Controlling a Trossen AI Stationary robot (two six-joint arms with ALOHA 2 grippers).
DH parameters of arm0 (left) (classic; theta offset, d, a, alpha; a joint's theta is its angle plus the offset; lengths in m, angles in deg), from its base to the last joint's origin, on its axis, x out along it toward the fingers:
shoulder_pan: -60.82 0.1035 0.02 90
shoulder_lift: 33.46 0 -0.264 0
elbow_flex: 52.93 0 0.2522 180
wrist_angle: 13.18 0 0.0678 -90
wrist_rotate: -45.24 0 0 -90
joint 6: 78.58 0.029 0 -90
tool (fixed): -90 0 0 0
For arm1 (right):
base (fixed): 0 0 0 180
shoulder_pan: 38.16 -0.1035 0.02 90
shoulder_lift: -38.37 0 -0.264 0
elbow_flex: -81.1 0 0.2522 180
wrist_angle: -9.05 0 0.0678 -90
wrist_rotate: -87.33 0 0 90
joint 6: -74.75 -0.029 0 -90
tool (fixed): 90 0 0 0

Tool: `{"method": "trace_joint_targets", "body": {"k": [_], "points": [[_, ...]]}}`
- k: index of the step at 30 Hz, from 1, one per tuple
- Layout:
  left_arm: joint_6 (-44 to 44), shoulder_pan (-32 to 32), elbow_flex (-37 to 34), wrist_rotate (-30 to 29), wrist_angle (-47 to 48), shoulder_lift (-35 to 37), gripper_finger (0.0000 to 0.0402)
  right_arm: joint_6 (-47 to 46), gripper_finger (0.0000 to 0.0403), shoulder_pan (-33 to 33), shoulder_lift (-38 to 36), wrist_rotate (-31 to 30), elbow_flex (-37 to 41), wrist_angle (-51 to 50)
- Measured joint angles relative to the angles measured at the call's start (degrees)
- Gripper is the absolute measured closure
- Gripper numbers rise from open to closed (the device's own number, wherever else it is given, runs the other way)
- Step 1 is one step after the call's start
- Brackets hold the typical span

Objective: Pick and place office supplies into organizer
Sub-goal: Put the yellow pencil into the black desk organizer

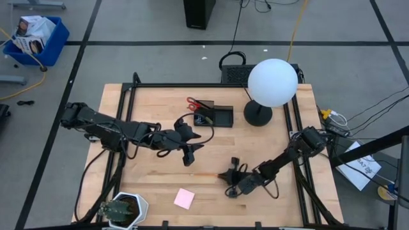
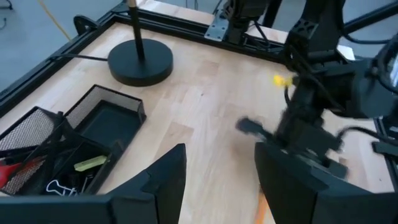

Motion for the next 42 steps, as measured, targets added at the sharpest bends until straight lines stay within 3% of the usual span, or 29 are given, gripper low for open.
{"method": "trace_joint_targets", "body": {"k": [10,30,42], "points": [[-0.82,0.22,-0.02,0.31,-0.21,0.02,0.0208,5.55,0.0393,-0.04,-8.53,-6.79,0.44,-3.0],[-2.16,0.0,-0.04,0.31,-5.65,0.02,0.0253,19.66,0.0395,-1.0,-23.81,-13.2,0.29,-2.9],[-2.3,-2.23,-0.04,0.35,-5.5,0.02,0.0254,26.83,0.0398,-0.39,-27.5,-14.99,0.21,-1.38]]}}
